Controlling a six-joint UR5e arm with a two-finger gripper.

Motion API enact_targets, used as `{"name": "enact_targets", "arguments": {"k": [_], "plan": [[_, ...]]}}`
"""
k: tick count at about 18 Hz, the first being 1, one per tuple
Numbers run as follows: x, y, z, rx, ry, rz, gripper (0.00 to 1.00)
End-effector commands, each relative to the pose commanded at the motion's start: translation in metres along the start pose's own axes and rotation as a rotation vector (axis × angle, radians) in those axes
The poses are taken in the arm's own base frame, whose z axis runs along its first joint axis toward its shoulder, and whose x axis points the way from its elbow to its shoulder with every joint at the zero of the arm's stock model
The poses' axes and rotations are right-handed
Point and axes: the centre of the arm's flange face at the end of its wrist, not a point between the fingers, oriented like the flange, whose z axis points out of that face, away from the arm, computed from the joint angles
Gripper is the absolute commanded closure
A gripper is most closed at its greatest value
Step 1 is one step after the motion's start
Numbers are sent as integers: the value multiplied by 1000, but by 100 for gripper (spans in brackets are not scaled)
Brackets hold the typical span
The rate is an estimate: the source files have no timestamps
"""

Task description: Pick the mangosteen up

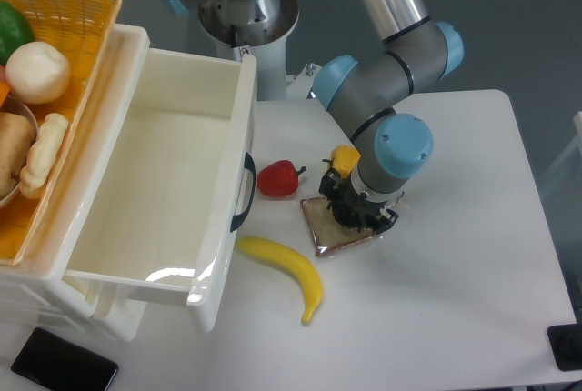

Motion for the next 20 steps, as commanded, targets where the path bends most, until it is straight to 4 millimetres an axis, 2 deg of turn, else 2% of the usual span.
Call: {"name": "enact_targets", "arguments": {"k": [3,6,8,11,15,20], "plan": [[-14,8,-35,27,-59,-10,91],[-26,10,-56,39,-90,-22,84],[-42,20,-71,51,-120,-36,90],[-65,25,-97,63,-174,-11,90],[-85,21,-112,-38,-215,59,92],[-84,18,-126,-36,-233,79,93]]}}
